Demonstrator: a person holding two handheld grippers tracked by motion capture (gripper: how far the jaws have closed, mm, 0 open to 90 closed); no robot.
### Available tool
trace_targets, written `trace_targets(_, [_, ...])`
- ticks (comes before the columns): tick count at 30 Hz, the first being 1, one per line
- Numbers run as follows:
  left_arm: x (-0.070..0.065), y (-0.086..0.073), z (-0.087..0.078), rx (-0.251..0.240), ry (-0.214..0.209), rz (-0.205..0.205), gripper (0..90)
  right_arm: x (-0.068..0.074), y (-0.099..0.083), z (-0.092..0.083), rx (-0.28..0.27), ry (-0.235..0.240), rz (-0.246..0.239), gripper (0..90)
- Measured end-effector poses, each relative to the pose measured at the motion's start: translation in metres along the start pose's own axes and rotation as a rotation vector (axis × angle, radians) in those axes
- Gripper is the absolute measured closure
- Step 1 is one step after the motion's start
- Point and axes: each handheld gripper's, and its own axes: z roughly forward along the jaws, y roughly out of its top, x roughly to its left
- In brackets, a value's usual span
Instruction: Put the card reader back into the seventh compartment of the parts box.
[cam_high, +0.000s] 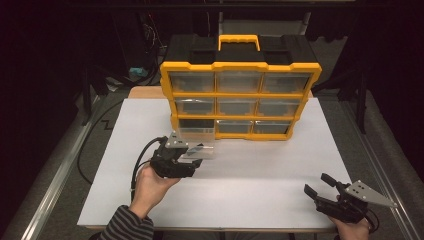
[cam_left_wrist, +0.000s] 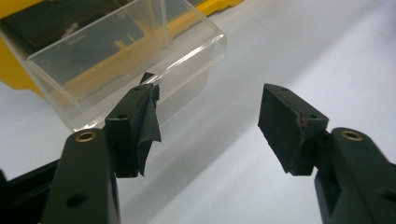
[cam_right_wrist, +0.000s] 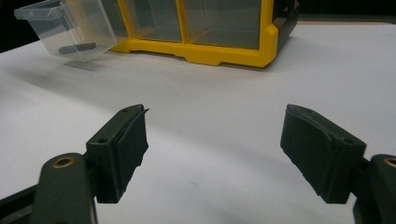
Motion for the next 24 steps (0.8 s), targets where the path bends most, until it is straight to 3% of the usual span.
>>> trace_targets(24, [0.008, -0.044, -0.006, -0.048, 0.007, -0.053, 35.9, 0.0, 0.0, 0.0, 0.004, -0.002, -0.001, 23.1])
